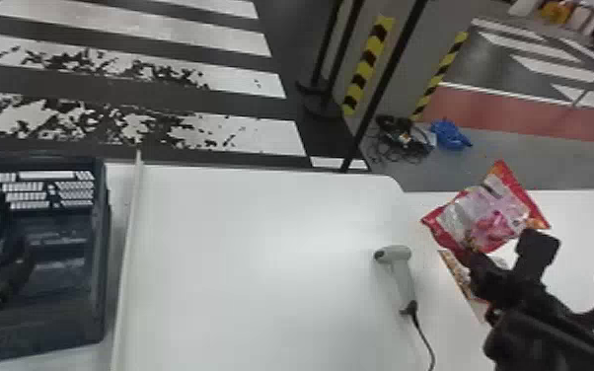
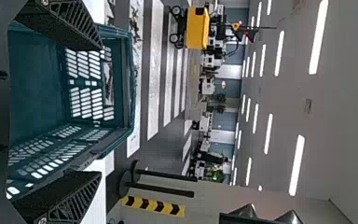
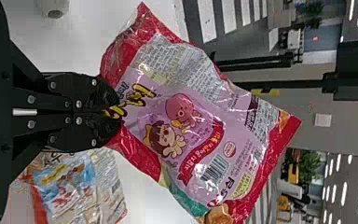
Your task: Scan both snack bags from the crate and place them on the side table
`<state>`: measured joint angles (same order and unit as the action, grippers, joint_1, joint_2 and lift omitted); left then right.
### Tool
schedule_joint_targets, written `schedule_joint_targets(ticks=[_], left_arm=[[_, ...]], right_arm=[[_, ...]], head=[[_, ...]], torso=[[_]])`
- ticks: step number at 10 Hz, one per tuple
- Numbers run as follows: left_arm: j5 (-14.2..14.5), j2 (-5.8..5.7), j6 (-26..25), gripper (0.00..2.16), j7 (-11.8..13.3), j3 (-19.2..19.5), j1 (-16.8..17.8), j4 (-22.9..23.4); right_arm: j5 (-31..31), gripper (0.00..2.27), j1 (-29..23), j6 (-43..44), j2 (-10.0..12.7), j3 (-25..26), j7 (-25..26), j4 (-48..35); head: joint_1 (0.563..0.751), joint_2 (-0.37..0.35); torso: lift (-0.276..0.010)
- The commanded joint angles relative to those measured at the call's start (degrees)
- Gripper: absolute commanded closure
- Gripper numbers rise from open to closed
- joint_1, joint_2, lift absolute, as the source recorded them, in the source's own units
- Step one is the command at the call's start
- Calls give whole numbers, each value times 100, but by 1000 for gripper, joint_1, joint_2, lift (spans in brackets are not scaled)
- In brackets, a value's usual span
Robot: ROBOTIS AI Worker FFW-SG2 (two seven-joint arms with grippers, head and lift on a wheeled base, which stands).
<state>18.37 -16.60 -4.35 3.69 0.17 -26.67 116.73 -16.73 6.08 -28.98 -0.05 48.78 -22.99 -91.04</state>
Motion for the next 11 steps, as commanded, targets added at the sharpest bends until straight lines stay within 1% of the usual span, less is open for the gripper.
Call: schedule_joint_targets(ticks=[1, 3, 5, 6, 7, 8, 9, 10, 11], left_arm=[[9, -10, 0, 39, 0, 0, 4, -2], [18, -10, 0, 39, 0, -9, 30, -28], [18, -10, 0, 39, 0, -9, 39, -37], [18, -10, 0, 39, 0, -9, 48, -46], [18, -10, 0, 39, 0, -17, 48, -46], [18, -18, 0, 39, 0, -17, 48, -46], [18, -10, 0, 39, 0, -17, 57, -37], [18, -10, 0, 39, 0, -26, 48, -28], [18, -18, 0, 39, 0, -26, 48, -19]], right_arm=[[-15, 2246, 104, -34, -83, 44, 330, 412], [64, 2246, 148, 142, -338, 53, 840, 931], [161, 2246, 254, 283, -646, 70, 1130, 1493], [161, 2243, 289, 318, -760, 70, 1279, 1722], [161, 2192, 315, 318, -857, 70, 1508, 1950], [196, 1669, 359, 511, -901, 88, 1569, 2126], [214, 319, 359, 916, -892, 105, 1798, 2231], [249, -2, 359, 1039, -892, 158, 1833, 2258], [319, 19, 359, 1091, -901, 167, 1833, 2249]], head=[[695, -350], [695, -350], [695, -350], [695, -350], [695, -350], [695, -350], [695, -350], [695, -350], [695, -350]], torso=[[-98], [-98], [-98], [-98], [-98], [-98], [-98], [-98], [-98]])
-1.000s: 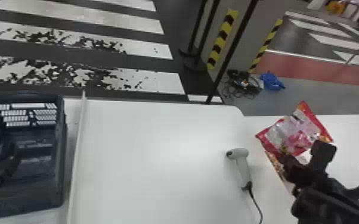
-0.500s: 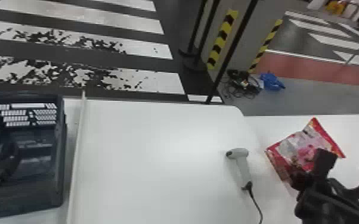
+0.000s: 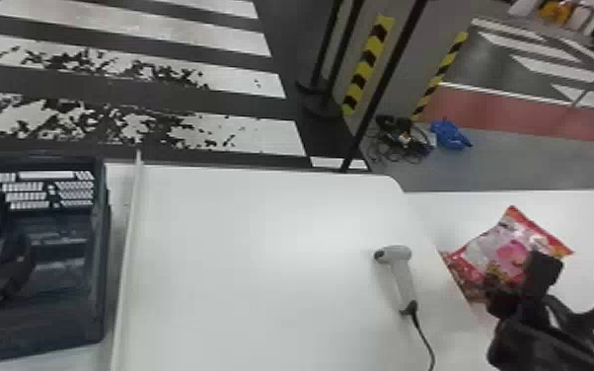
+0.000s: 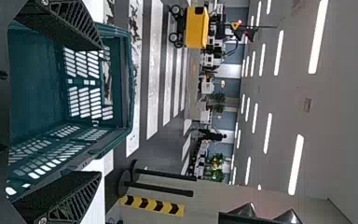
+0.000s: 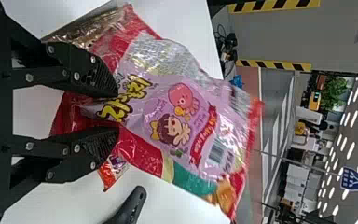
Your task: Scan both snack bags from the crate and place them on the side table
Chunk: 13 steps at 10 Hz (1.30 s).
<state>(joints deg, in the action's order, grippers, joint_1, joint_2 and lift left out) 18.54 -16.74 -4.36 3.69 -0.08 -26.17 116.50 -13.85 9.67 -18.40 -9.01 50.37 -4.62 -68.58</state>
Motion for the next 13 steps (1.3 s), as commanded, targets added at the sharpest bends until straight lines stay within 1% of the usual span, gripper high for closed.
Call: schedule_joint_targets(ticks=[1, 2, 3, 5, 6, 7, 8, 9, 10, 11, 12, 13], left_arm=[[0, -5, 0, 39, 0, 0, -2, 13], [-9, -5, 0, 39, 9, 0, -2, 40], [-9, 4, 0, 39, 9, 0, -2, 66], [-26, 4, -18, 39, 9, 17, 16, 75], [-53, 4, -18, 39, 9, 0, 7, 127], [-97, 12, -18, 39, 0, 0, 7, 198], [-158, 30, -18, 39, 0, 8, 7, 215], [-308, 30, 0, 43, -9, 17, 7, 224], [-466, 30, 281, 46, -26, 8, -37, 224], [-562, 12, 615, 46, -17, 0, -63, 180], [-598, 4, 1037, 46, -26, -18, -63, 57], [-598, -40, 1600, 46, -114, -62, -54, -154]], right_arm=[[31, 53, 0, 121, -4, 17, -12, 2], [31, 53, 0, 209, 5, 26, -4, -24], [40, 53, -141, 648, 119, 26, -12, -103], [137, 33, -466, 2195, 374, -141, -250, -446], [277, 33, -668, 2459, 550, -387, -311, -850], [321, 29, -879, 2459, 770, -686, -311, -1351], [330, 16, -1107, 2441, 907, -1055, -329, -1826], [339, 9, -1336, 2441, 907, -1486, -320, -2239], [348, 9, -1556, 2441, 907, -1925, -311, -2635], [365, 6, -1828, 2441, 907, -2391, -162, -3012], [383, 6, -2083, 2424, 907, -2839, 58, -3302], [471, -1, -2311, 2424, 907, -3226, 322, -3443]], head=[[695, -350], [695, -350], [695, -350], [695, -350], [695, -350], [695, -350], [695, -350], [695, -350], [695, -350], [695, -341], [695, -315], [695, -265]], torso=[[-98], [-98], [-98], [-98], [-98], [-98], [-98], [-98], [-98], [-98], [-98], [-98]])
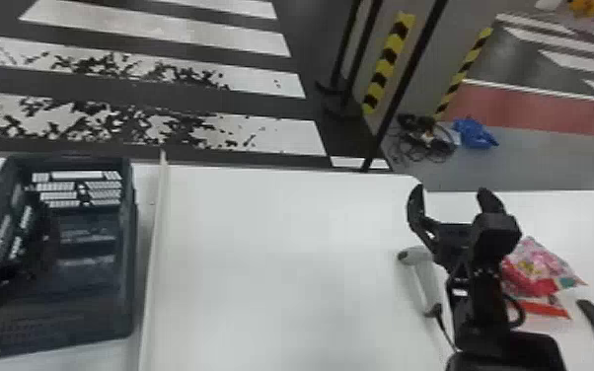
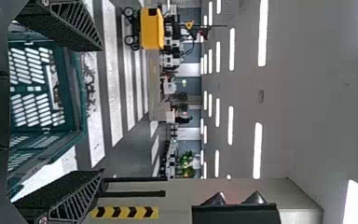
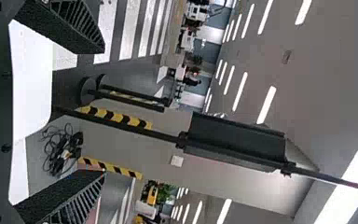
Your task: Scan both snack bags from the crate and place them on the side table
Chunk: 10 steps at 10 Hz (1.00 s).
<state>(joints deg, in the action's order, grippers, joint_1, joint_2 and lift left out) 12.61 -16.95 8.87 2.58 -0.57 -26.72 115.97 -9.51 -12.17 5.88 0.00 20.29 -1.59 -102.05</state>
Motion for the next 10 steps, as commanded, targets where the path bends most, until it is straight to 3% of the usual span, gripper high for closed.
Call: schedule_joint_targets(ticks=[1, 2, 3, 4, 5, 6, 7, 10], left_arm=[[-4, -71, 927, 46, -74, -119, 18, -365], [31, -107, 1525, 46, -74, -207, 18, -611], [40, -124, 1700, 46, -188, -260, 0, -708], [92, -133, 1577, 46, -373, -304, -35, -699], [128, -168, 839, 46, -689, -348, -114, -549], [119, -168, 417, 46, -847, -383, -167, -453], [110, -159, 364, 46, -882, -418, -220, -418], [-39, -115, 153, 70, -1014, -646, -352, -66]], right_arm=[[45, -2, -286, 31, 5, -474, 132, -148], [10, -2, -392, 101, 5, -667, 238, -148], [-43, -2, -506, 207, 5, -825, 326, -148], [-87, -2, -594, 224, 5, -940, 361, -140], [-157, -2, -743, 189, 5, -1089, 484, -148], [-385, -2, -884, -92, 5, -1318, 642, -219], [-447, -2, -1016, -637, 5, -1485, 897, -412], [-807, -2, -1403, -707, 5, -2152, 1415, -737]], head=[[695, -221], [695, -184], [695, -169], [695, -146], [695, -123], [695, -101], [695, -92], [695, -72]], torso=[[-98], [-98], [-98], [-98], [-98], [-98], [-98], [-98]])
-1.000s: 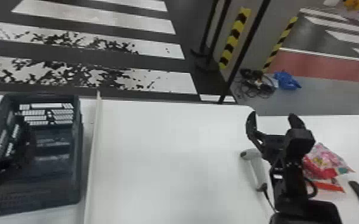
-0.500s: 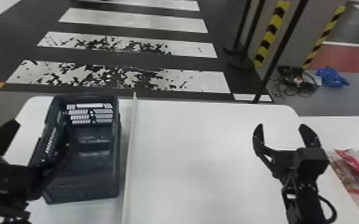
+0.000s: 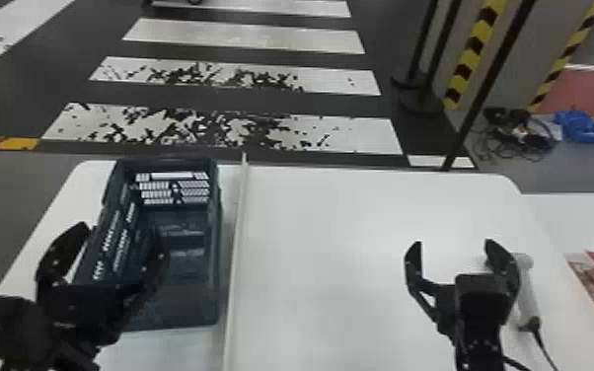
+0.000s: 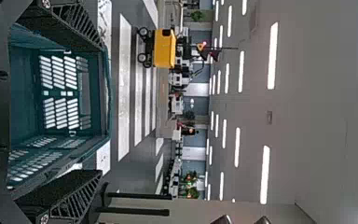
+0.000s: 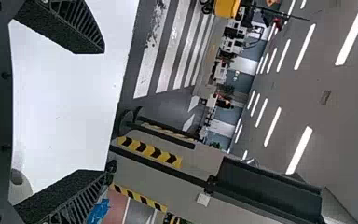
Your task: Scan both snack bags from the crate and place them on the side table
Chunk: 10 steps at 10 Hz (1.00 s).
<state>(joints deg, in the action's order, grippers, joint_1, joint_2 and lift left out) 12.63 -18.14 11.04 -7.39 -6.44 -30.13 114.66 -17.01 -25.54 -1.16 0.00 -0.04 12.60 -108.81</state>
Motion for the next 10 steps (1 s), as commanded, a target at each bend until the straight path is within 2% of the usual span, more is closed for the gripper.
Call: schedule_joint_targets(ticks=[1, 4, 10], left_arm=[[-94, 3, -257, 70, -44, -94, -71, 197], [-208, -14, -345, 73, -114, -138, -256, 328], [-208, -67, -327, 73, -114, -68, -423, 443]], right_arm=[[-83, -2, -144, -4, 5, -295, 119, -140], [-30, -2, -197, 14, 5, -620, 427, -175], [84, -2, -294, -197, 5, -655, 471, -474]], head=[[695, -65], [695, -34], [695, -16]], torso=[[-98], [-98], [-98]])
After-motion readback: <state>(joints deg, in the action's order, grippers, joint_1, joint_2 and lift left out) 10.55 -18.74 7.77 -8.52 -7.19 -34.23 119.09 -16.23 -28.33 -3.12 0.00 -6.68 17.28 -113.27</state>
